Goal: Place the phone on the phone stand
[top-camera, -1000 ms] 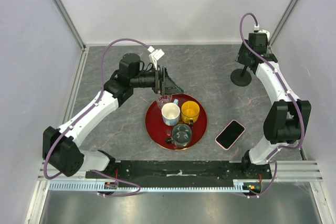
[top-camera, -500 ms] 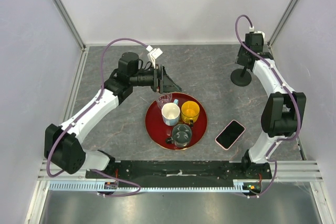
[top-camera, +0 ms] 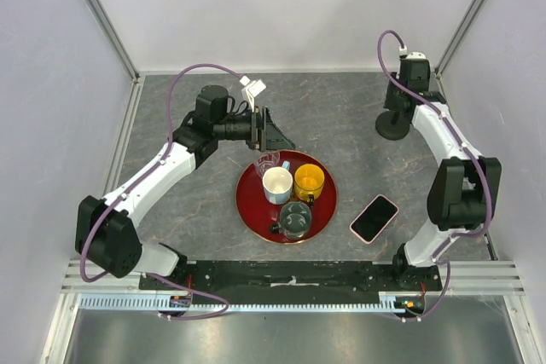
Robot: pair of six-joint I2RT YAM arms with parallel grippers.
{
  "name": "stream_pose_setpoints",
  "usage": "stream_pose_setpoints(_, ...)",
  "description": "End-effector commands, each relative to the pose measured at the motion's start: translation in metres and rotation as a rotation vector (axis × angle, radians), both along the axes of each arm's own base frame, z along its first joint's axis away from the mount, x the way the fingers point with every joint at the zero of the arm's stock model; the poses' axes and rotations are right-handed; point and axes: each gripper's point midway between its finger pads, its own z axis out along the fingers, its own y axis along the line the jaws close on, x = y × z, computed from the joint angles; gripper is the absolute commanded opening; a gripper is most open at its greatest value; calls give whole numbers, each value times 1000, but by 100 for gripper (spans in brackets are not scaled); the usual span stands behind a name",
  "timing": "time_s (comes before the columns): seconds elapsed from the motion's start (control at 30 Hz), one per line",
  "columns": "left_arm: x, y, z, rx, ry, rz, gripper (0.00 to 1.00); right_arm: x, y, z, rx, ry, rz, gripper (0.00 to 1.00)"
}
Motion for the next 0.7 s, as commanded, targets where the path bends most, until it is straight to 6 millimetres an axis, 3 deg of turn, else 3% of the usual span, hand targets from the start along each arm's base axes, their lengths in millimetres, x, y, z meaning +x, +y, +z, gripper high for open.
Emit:
stream_pose_setpoints(0.0, 1, -1, 4, -14, -34, -19, 79, -23, 47, 45, 22, -154, 307, 0)
stream_pose_setpoints(0.03, 0, -1, 4, -14, -33, -19, 79, -30, 67, 40, 69, -180, 413, 0)
stream_pose_setpoints(0.17, 2, -1, 2, -11, -29, -18, 79, -48, 109, 56, 23, -285, 702, 0)
stream_pose_setpoints(0.27, 2, -1, 0, -6, -25, -17, 78, -62, 144, 69, 82, -326, 920, 0)
stream_pose_setpoints(0.4, 4, -1, -2, 2, -25, -15, 78, -79, 182, 54, -15, -228, 1172, 0)
stream_pose_setpoints(0.5, 4, -1, -3, 3, -24, -15, 78, -90, 199, 41, -12, -178, 1274, 0)
stream_pose_setpoints(0.67, 4, -2, -6, 7, -21, -19, 78, -81, 193, 22, -148, -111, 1201, 3)
